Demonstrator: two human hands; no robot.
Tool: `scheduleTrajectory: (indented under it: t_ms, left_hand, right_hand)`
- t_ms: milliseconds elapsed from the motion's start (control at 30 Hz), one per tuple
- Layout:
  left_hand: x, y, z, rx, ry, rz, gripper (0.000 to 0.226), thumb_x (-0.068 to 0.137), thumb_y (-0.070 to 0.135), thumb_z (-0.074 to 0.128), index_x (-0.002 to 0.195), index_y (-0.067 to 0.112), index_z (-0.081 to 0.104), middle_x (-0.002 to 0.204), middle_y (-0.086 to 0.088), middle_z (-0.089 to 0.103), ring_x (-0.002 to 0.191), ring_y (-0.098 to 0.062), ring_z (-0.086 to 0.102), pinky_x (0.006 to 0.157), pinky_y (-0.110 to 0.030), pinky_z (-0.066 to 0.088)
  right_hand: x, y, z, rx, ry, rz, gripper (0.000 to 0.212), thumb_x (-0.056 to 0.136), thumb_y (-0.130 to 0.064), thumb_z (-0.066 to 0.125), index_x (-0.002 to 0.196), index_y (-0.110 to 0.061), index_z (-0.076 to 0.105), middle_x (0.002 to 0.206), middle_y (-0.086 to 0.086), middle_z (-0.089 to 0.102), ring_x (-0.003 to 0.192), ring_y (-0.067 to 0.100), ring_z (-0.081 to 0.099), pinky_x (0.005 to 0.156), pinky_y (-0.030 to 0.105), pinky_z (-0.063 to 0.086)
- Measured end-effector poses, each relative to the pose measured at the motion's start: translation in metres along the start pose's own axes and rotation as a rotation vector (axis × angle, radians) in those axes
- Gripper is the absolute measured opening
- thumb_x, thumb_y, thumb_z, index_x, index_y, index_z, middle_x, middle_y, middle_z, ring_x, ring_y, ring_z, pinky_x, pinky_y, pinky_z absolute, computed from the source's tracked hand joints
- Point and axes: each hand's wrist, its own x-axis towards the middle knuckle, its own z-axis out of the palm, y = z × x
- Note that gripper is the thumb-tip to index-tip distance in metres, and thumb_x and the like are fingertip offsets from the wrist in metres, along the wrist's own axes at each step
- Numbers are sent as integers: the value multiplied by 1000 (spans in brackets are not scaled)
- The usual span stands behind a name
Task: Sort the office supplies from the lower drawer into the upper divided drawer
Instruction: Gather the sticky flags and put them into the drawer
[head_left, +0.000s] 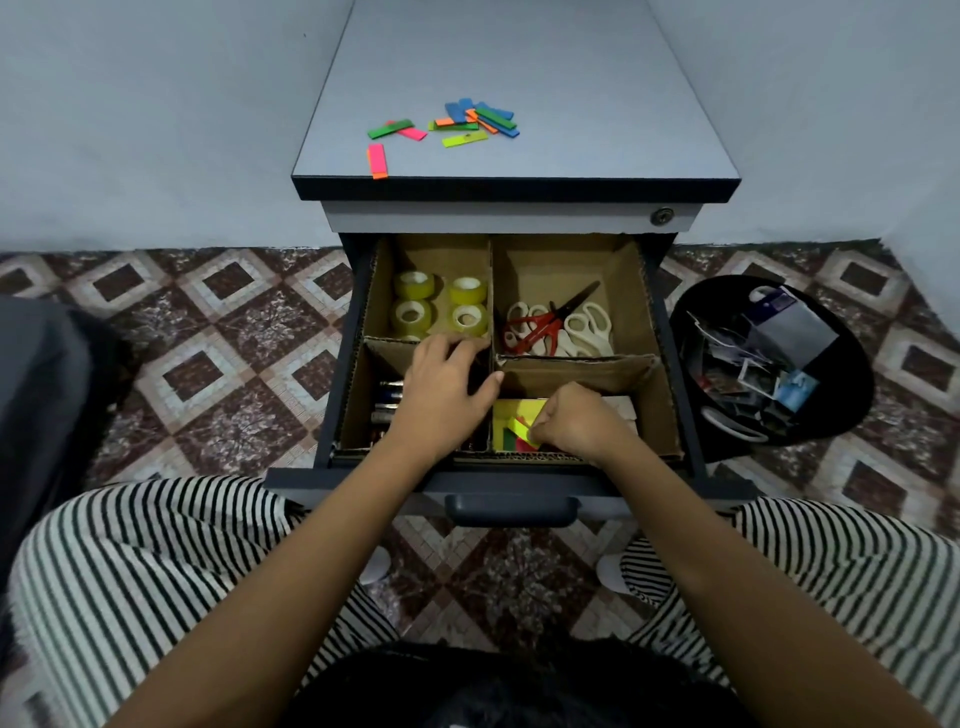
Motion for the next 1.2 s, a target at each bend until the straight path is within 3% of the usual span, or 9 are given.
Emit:
scheduleTrajectory:
  t_ms: [100, 267, 367, 433, 533, 733, 1033, 1100, 1200]
  left_hand:
    - [0, -1, 0, -23, 0, -1, 47, 91, 34, 56, 135, 17, 48, 132, -7, 44, 128, -22, 30, 107, -34, 28]
    - [0, -1, 0, -39, 3, 6, 47, 91, 32, 56, 134, 15, 49, 131, -8, 45, 128, -22, 30, 106, -32, 27]
    - [-1, -1, 0, -42, 7, 11, 47, 91, 32, 57, 134, 15, 49, 130, -8, 46, 128, -23, 31, 106, -32, 27]
    - [-1, -1, 0, -40, 14, 18, 47, 91, 32, 57, 134, 14, 50, 130, -9, 46, 128, -23, 32, 106, -32, 27]
    - [-1, -2, 1, -18, 25, 35, 47, 91, 31, 57, 134, 12, 50, 130, -10, 47, 128, -26, 34, 107, -36, 29]
    - [-2, -2, 2, 20, 33, 49, 48, 91, 31, 57, 134, 10, 50, 130, -12, 48, 127, -28, 36, 106, -39, 32]
    - [-2, -2, 2, 15, 36, 52, 47, 91, 31, 57, 133, 11, 51, 129, -12, 49, 126, -28, 36, 105, -39, 33]
    - [-2, -2, 2, 13, 37, 50, 47, 91, 31, 58, 133, 11, 51, 129, -13, 49, 126, -28, 37, 105, -39, 33]
    - [-2, -2, 2, 11, 36, 48, 47, 91, 31, 58, 133, 11, 51, 129, -12, 49, 127, -29, 37, 106, -40, 33]
  right_hand:
    - [-1, 0, 1, -37, 31, -3, 22, 83, -14, 66, 95, 5, 70, 92, 18, 70, 86, 27, 66, 65, 28, 45]
    - [-3, 3, 0, -32, 56, -49, 26, 84, -16, 65, 93, 8, 69, 91, 20, 70, 82, 26, 64, 71, 31, 47]
    - [-4, 6, 1, 58, 107, -87, 21, 85, -13, 62, 88, 7, 68, 88, 20, 69, 74, 18, 57, 66, 25, 41]
    - [-5, 7, 1, 95, 178, -129, 15, 87, -14, 61, 86, -1, 69, 81, 9, 67, 74, 13, 56, 63, 21, 40]
    - [-7, 4, 0, 138, 237, -169, 14, 91, -16, 57, 89, -8, 68, 78, 5, 63, 65, 13, 57, 48, 9, 39]
    - [-8, 0, 1, 133, 157, -191, 13, 93, -16, 53, 92, -12, 65, 101, 8, 69, 97, 21, 63, 79, 29, 48]
    - [-8, 1, 2, 118, 124, -210, 13, 92, -15, 52, 88, -15, 65, 89, 1, 66, 84, 14, 59, 63, 21, 41]
    - [-7, 1, 2, 118, 131, -209, 13, 92, -15, 52, 86, -16, 64, 83, -2, 63, 79, 11, 57, 56, 13, 38]
    - [-7, 2, 2, 113, 134, -213, 13, 92, -16, 53, 87, -17, 64, 87, 1, 66, 80, 10, 57, 57, 9, 37]
